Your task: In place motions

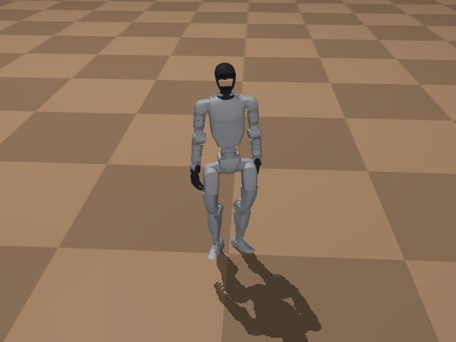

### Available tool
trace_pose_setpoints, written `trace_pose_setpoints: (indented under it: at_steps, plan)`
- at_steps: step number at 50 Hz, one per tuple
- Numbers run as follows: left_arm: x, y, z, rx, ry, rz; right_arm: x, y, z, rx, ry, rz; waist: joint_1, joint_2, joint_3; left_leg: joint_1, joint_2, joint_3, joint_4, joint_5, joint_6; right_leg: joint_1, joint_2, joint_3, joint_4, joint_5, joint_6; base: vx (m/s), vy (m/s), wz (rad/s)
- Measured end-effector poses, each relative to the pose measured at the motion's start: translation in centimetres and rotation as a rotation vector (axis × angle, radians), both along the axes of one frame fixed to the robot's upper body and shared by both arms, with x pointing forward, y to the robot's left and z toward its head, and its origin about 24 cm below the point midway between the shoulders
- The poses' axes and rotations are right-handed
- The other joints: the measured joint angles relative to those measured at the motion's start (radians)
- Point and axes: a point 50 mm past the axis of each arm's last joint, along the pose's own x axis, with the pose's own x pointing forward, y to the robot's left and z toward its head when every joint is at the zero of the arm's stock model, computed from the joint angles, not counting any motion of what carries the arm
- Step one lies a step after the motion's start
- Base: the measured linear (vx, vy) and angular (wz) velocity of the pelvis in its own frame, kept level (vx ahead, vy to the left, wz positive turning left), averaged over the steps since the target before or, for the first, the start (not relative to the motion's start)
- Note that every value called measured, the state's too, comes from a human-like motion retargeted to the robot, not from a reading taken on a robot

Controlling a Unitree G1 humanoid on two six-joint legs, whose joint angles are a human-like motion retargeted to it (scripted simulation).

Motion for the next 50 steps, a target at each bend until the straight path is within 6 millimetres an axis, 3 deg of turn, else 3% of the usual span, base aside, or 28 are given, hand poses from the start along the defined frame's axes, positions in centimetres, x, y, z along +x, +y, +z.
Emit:
trace_pose_setpoints:
  at_steps: [50]
  plan:
    - [0.25, 0.49, 0.03, 0.014, -0.003, -0.023, 0.42, -0.53, 0.10, -0.010, -0.006, 0.013, 0.007, -0.004, 0.004, 0.013, -0.006, -0.004, -0.001, -0.003, -0.005, 0.013, -0.007, -0.005, 0.001, -0.002, 0.006, 0.00, 0.00, 0.00]
